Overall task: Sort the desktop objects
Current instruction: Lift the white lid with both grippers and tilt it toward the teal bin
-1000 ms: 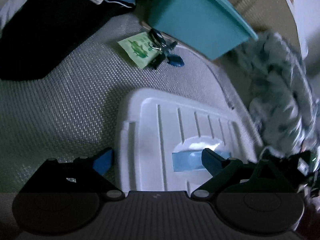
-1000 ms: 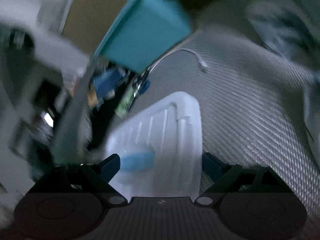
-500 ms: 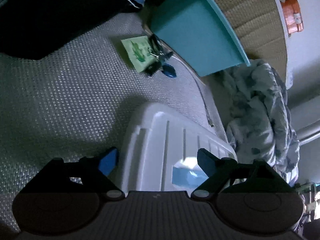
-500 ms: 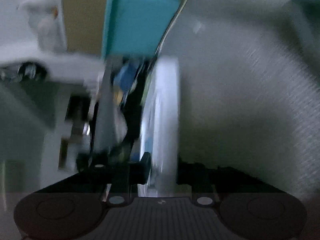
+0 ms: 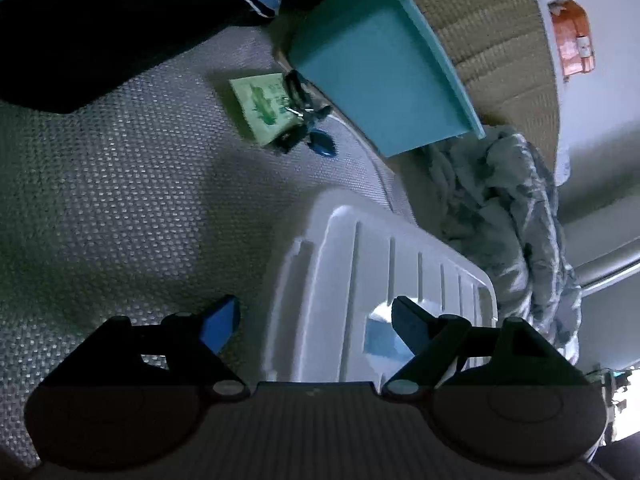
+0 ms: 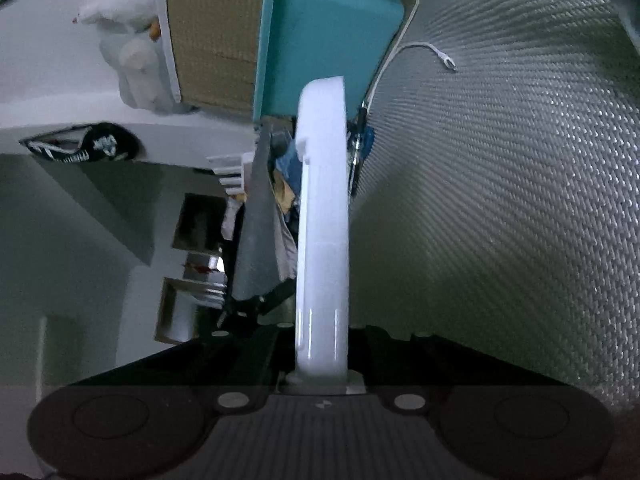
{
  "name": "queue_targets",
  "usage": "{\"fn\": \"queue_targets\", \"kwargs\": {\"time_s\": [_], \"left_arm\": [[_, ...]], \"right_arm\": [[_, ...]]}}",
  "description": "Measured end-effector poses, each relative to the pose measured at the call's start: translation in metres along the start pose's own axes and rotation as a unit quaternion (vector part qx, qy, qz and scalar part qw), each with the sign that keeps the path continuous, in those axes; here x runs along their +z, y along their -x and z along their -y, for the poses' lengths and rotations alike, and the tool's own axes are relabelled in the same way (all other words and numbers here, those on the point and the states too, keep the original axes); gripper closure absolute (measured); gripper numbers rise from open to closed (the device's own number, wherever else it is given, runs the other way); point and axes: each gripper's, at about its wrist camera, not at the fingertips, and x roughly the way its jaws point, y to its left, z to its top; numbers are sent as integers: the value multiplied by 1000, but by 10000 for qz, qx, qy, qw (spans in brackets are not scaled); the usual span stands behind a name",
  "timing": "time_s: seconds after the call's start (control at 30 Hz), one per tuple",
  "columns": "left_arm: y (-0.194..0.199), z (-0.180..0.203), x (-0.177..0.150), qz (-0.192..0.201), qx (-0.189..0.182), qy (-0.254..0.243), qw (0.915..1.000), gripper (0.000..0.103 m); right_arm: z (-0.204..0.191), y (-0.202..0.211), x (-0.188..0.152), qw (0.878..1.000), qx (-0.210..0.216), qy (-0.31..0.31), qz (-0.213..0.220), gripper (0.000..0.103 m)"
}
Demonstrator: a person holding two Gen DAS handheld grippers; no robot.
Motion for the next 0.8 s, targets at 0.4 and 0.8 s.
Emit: {"fn": "queue_targets", "kwargs": {"time_s": [0.4, 0.8], "left_arm": [[15, 9, -11, 388, -1372, -82, 9897, 63], [33, 35, -29, 956, -1343, -862, 9825, 73]], "right_arm": [[-19, -4, 6, 9967, 804, -30, 116, 97], [-31, 0, 23, 9986, -76, 161, 501, 77]]}}
